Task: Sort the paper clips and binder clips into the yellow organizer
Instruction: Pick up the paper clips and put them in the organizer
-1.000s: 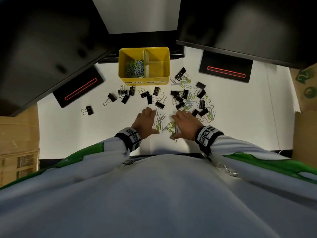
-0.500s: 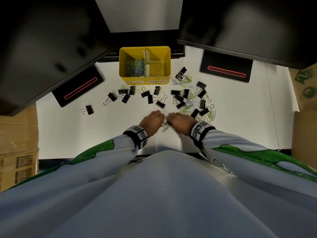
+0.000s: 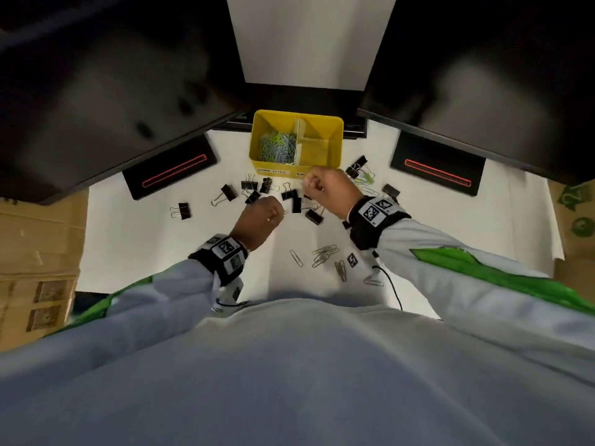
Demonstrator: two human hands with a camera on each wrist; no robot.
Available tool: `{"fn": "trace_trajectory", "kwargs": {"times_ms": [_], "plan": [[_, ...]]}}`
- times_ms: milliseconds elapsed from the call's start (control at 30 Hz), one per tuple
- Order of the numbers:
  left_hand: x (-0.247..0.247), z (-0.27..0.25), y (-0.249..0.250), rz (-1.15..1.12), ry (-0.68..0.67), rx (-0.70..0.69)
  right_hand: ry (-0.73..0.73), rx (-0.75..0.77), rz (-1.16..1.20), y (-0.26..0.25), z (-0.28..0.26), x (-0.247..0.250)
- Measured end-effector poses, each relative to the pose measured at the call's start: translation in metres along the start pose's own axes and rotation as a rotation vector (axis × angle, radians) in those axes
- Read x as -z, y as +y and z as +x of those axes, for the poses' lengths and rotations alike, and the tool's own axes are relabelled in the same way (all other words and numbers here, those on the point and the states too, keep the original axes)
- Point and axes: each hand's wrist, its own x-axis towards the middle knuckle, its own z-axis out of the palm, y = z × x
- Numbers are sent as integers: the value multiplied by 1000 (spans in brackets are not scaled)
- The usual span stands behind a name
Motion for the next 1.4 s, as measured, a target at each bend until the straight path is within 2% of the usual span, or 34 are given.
{"fn": "trace_trajectory", "kwargs": {"times_ms": [100,167,267,367,500,533,600,700,800,967,1100,1167,1233,1333,1400], "plan": [[40,30,13,-59,213,125,143,-68,95,-31,47,6],[63,61,20,-23,287,175,215,-114,117,-44,77,8],[85,99,30,194,223,234,195,-186,57,-52,111,10],[89,110,40,231,153,213,121,-223,-75,-48,120,14],[67,87,36,231,197,23,123,-92,-142,-31,85,23],[57,78,30,209,169,-1,117,-51,-143,-23,70,23],[34,55,13,175,-13,-44,56,31,-167,-4,33,21],[-1,20,-12,275,-363,-127,-157,46,-250,33,-26,10],[-29,-2,-27,424,-520,-188,-361,-41,-385,64,-74,-2],[-54,-9,-21,553,-540,-342,-475,-136,-525,98,-137,-16],[-67,-6,-11,624,-585,-383,-455,-186,-596,113,-157,-22],[-71,-5,-8,611,-611,-364,-426,-177,-604,114,-159,-23],[-76,-6,-2,490,-630,-288,-414,-163,-618,115,-157,-24],[-84,-8,11,263,-595,-171,-381,-203,-552,112,-149,-31],[-92,-5,21,242,-562,-127,-287,-262,-485,108,-142,-39]]}}
